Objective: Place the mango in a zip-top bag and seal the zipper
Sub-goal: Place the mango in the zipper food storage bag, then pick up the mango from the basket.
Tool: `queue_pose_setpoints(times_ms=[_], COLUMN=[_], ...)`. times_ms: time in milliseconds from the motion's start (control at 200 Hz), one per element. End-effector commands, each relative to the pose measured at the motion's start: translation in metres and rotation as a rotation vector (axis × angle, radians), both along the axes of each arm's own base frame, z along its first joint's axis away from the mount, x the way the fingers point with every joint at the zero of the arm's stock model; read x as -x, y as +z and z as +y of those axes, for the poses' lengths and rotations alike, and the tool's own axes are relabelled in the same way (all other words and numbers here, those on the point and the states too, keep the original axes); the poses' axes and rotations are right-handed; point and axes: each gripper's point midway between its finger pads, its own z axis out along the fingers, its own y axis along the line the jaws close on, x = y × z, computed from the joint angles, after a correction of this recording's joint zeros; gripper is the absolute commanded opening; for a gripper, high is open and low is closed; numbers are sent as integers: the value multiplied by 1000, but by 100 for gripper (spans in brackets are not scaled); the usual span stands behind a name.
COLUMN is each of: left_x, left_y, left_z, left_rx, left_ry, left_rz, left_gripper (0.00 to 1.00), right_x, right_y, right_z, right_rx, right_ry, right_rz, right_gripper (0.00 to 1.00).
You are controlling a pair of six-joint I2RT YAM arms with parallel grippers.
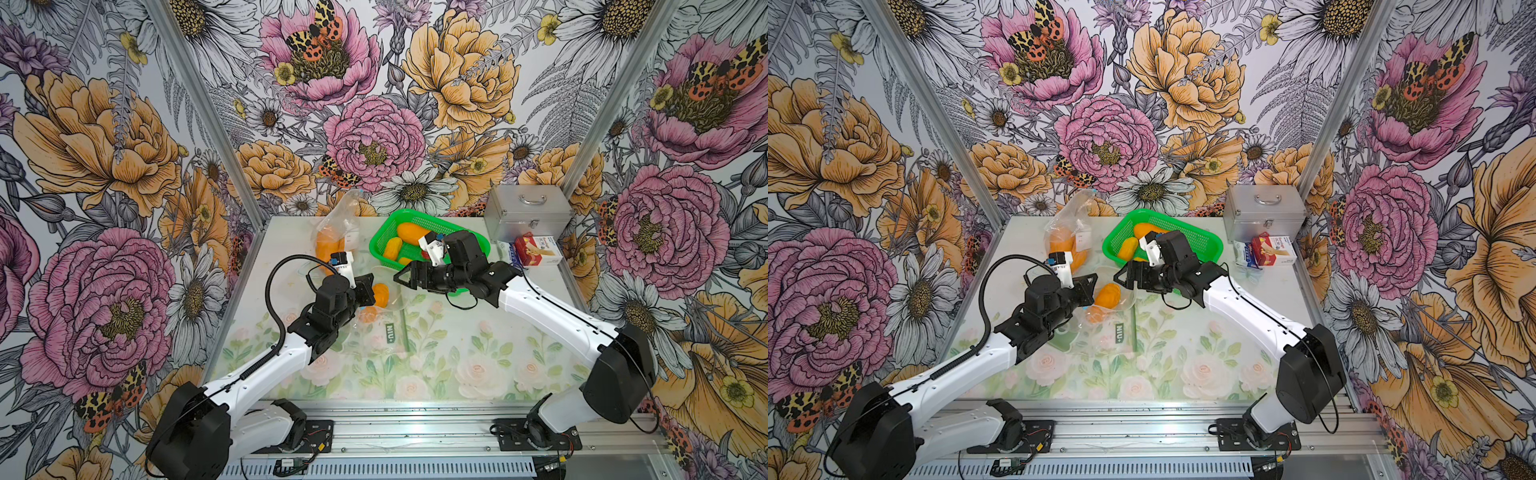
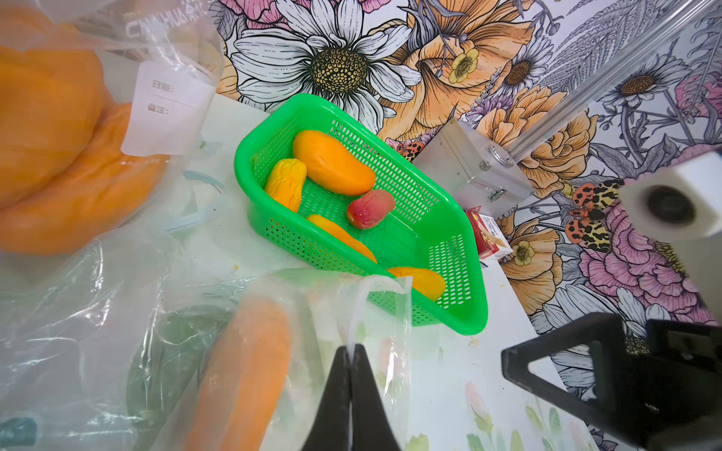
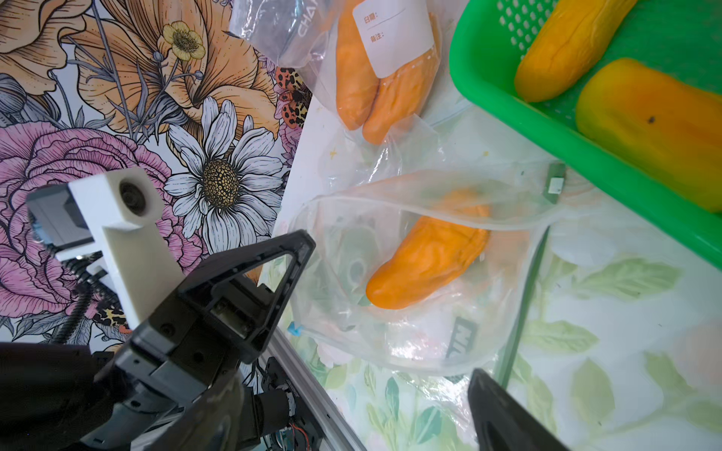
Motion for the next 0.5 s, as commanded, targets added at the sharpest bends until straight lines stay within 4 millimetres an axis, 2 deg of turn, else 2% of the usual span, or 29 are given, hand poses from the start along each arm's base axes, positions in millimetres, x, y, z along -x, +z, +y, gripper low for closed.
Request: queue_pose_setpoints(times_ms=[0,130,230,495], left_x=[-6,-6,-5,-4], left_y=[14,14,14,12], left_z=[3,2,2,-3], left_rx=[16,17,20,18], left_ry=[25,22,20,4], left_rz=[-29,-28,-25,-22], left_gripper=[0,0,0,0], right_x=[-14,-43,-63,-99], right_y=[-1,-20,-45,-120], right_z=[-37,-77,-96,-119], right_rx=[152,299,369,490], right_ry=[-81,-200,-226,-236], right_rz=[-52,-35,21,169], right_gripper=[87,84,84,85])
